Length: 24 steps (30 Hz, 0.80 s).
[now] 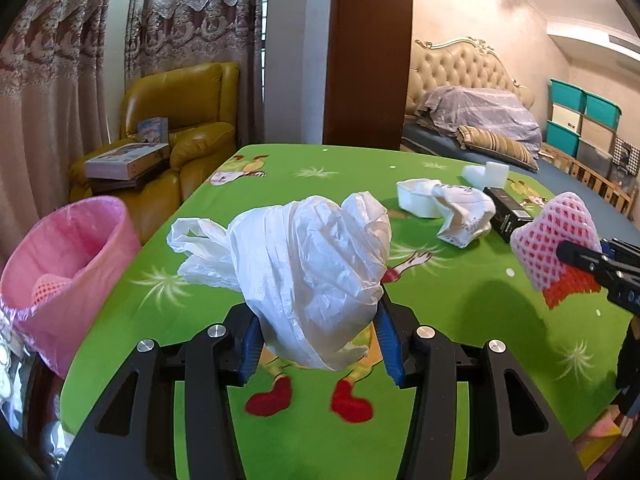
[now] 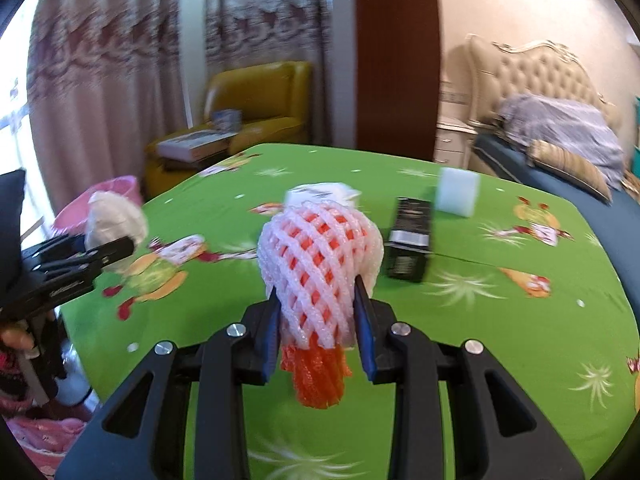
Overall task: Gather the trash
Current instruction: 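Carry the plastic bag and foam net to the wastebasket and open both tools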
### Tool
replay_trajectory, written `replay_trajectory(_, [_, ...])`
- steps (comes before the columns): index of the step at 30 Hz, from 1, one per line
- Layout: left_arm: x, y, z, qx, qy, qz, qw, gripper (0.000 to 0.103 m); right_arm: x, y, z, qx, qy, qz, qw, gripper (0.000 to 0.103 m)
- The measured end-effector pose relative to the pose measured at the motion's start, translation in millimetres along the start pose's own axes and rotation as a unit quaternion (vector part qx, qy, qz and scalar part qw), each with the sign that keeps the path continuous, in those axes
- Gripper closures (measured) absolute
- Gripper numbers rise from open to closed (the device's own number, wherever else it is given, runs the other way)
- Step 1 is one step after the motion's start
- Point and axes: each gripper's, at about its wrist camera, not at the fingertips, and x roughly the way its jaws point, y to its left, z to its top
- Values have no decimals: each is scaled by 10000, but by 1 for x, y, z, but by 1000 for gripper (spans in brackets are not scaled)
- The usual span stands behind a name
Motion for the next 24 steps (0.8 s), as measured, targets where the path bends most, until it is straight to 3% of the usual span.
replay_trajectory(11, [-14,9,-19,144,30,-115,9998,57,7,51,-11,-452,243,483,9975,72])
replay_trajectory(24, [-25,19,-29,202,-59,-103,9997,57,11,69,-2,-654,257,738,9948,71])
